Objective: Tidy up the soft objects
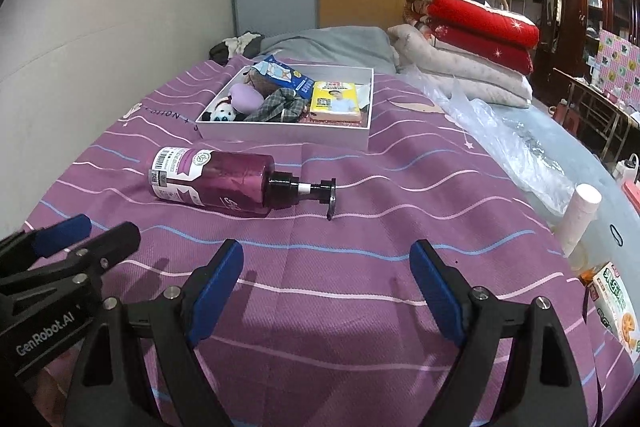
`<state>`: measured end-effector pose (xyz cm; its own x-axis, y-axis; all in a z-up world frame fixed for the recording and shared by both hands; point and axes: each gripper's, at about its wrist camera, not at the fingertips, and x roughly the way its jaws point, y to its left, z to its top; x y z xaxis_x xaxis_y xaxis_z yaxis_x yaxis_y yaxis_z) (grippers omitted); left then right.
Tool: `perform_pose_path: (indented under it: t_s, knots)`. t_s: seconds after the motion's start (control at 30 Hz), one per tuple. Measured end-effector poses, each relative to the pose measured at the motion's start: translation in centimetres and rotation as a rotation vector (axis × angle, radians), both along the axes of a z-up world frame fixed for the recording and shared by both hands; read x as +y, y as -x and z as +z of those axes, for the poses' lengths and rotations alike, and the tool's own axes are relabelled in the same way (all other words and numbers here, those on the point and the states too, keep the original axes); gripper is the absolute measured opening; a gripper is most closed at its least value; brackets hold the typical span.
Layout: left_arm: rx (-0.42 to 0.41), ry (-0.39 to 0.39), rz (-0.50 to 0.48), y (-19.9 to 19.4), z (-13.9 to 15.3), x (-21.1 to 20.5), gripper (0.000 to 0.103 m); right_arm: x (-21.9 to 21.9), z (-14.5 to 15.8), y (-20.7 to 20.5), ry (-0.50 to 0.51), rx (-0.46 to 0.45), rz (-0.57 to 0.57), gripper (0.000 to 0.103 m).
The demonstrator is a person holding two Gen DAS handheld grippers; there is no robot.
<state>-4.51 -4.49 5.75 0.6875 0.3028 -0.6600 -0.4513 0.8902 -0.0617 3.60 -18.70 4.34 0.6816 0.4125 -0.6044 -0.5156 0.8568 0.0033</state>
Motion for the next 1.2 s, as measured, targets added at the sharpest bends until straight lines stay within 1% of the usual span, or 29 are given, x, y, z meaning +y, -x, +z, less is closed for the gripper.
perform_pose_path:
  t_s: [0.1, 0.27, 0.6, 1.2]
  knots:
    - [-0.010, -0.002, 0.006, 0.21, 0.27, 0.05, 0.063, 0.03, 0.02, 0.00, 0.001, -0.001, 0.001, 0.086]
    - [0.015, 0.011, 0.016, -0.08, -0.14, 0.34, 0.063, 0.10, 0.09, -0.10, 0.006, 0.002, 0.005, 0.086]
    - [0.038, 0.007, 0.012, -0.40, -0.51, 0.26, 0.063, 0.42, -0.20, -0.37, 0.018, 0.018, 0.004, 0.086]
    - [0.045, 0.005, 0.014, -0.46, -0.58, 0.27, 0.063, 0.26, -0.45, -0.66, 0.014, 0.033, 0.006, 0.086]
